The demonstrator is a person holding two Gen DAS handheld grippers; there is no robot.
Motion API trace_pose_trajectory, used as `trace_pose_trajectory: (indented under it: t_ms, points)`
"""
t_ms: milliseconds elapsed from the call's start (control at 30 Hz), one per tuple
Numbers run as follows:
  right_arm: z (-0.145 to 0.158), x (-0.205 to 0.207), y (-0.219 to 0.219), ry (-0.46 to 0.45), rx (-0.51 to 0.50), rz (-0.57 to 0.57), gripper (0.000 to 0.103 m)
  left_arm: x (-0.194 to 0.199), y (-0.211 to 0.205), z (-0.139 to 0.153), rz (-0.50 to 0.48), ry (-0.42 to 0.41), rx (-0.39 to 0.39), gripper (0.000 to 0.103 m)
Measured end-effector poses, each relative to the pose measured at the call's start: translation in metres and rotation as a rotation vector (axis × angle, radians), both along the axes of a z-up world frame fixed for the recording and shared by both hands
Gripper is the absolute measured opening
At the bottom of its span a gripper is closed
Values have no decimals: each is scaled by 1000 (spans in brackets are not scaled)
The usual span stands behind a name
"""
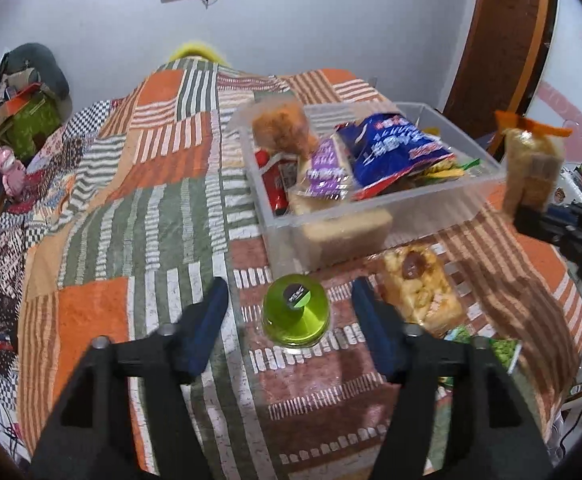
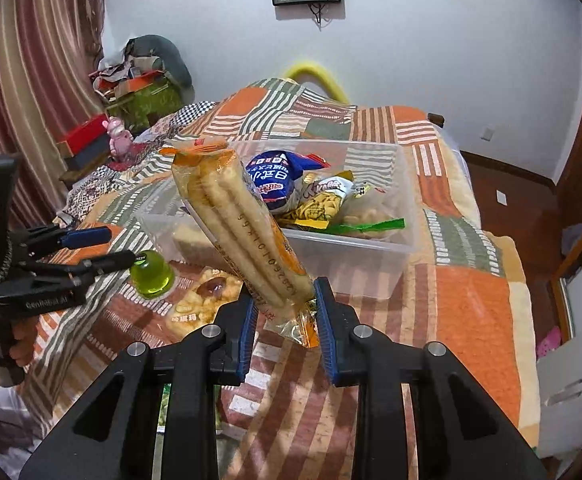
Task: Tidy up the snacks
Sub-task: 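Place the jelly cup in the box with the left tool while the right drops the biscuit pack in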
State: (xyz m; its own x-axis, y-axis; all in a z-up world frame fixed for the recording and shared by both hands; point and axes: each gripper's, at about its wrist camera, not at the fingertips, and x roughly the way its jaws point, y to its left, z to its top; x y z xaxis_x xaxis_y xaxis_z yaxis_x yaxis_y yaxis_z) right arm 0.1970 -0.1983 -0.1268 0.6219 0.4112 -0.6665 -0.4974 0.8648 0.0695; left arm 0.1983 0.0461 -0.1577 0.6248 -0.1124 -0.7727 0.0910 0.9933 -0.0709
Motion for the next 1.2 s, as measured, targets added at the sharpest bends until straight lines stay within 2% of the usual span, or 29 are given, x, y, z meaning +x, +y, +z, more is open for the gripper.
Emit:
trace_pose_trajectory:
  t_ms: [133,167,200,267,467,567,767,933,1033,1200]
  points:
    - [-5,6,-3,23,6,-15,25,15,0,-23,-2,62,2,64]
    - [-5,8,-4,30,11,-17,25,17,-1,-27,-5,71,1,62]
    - [-5,9,-5,35,15,-20,25,19,-1,-32,-4,78,-1,54]
    - [-7,10,-8,44,20,-25,25,22,-1,-39,-7,94,-16,46]
    - [-7,9,-12,49,17,-33,25,18,-1,-40,6,73,-16,45]
    - [-4,8,-15,41,23,-42,25,8,-1,-30,4,54,-18,45]
    - [7,14,-21,14,40,-71,25,-7,2,11,-18,-28,3,45]
    - [19,24,-23,-16,47,-103,25,0,-2,39,-35,-92,10,45]
    - [24,33,-21,-27,41,-114,25,12,-7,45,-41,-116,12,45]
    - [28,52,-16,-34,25,-135,25,38,-9,42,-27,-103,0,45]
